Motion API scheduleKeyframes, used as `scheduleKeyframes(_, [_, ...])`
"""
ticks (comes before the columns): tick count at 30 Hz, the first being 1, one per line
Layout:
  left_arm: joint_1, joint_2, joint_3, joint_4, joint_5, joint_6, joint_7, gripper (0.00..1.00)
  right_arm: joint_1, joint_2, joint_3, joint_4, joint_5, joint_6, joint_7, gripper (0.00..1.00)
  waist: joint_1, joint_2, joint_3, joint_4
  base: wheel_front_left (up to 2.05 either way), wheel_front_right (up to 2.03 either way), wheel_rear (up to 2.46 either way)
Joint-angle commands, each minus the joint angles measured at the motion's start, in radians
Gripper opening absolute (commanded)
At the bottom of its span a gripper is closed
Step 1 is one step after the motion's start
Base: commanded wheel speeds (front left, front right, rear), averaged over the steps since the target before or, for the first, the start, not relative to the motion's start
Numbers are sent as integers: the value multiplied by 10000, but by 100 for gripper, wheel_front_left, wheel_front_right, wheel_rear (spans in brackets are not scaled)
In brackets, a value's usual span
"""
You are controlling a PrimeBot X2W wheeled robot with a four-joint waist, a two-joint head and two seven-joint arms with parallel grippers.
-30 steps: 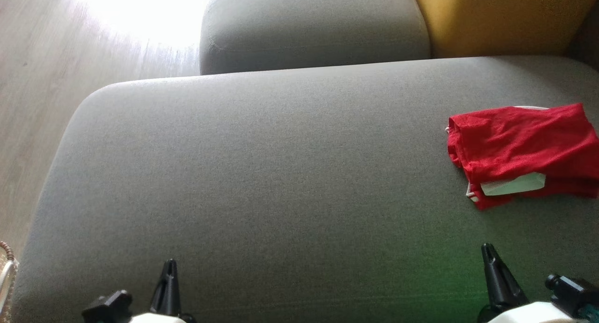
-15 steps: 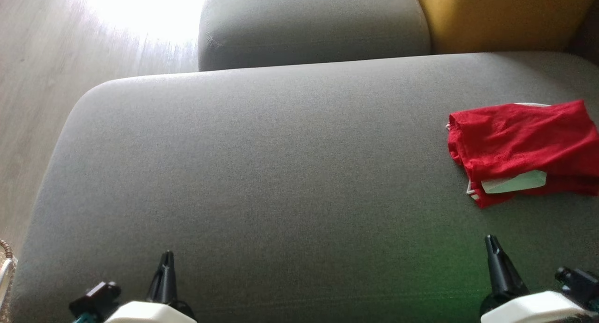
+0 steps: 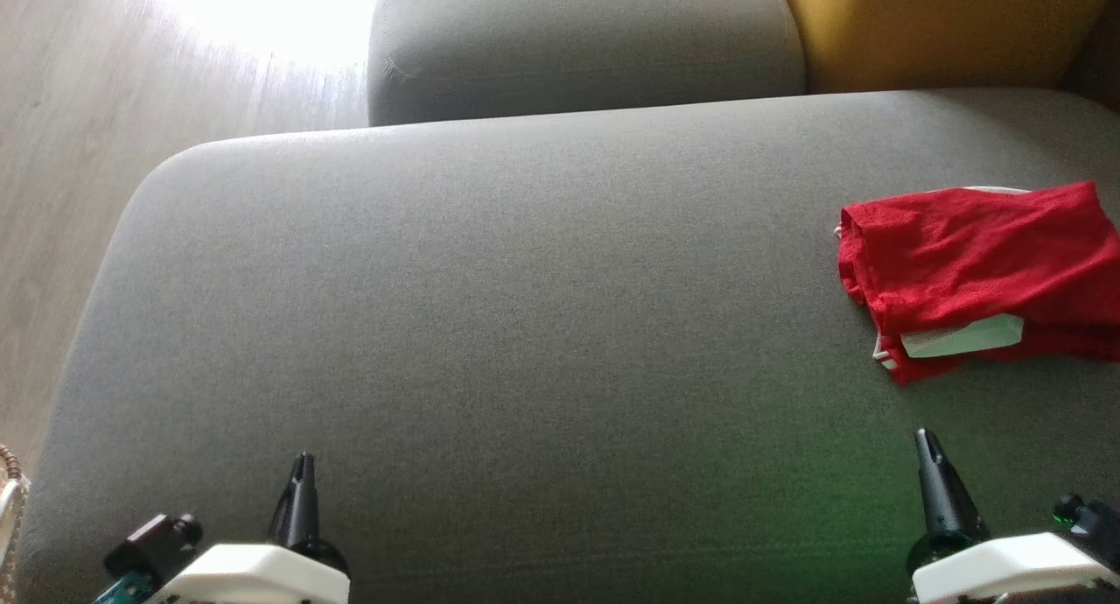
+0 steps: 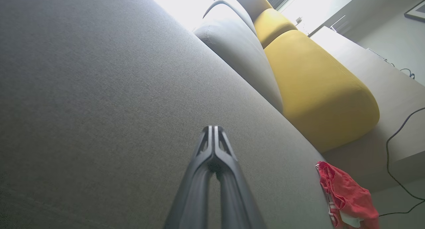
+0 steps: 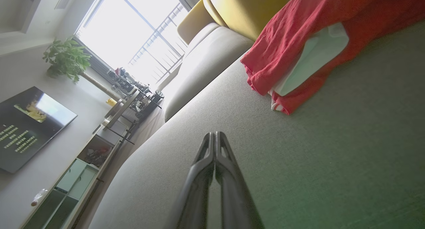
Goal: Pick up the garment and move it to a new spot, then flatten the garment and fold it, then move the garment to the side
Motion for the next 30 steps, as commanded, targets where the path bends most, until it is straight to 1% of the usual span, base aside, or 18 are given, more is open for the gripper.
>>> scheduleKeyframes(1, [-574,173,339,-257,-322,-96,60,0,-670,-70,65,-298,350,-2,86,0,-1,0,14,-1,0,0,0])
scheduleKeyframes(30, [-1317,189,1034,85,-3552,-604,849,0,-1357,-101,37,-90,3691,-2,899,0,-1,0,248,-30,0,0,0])
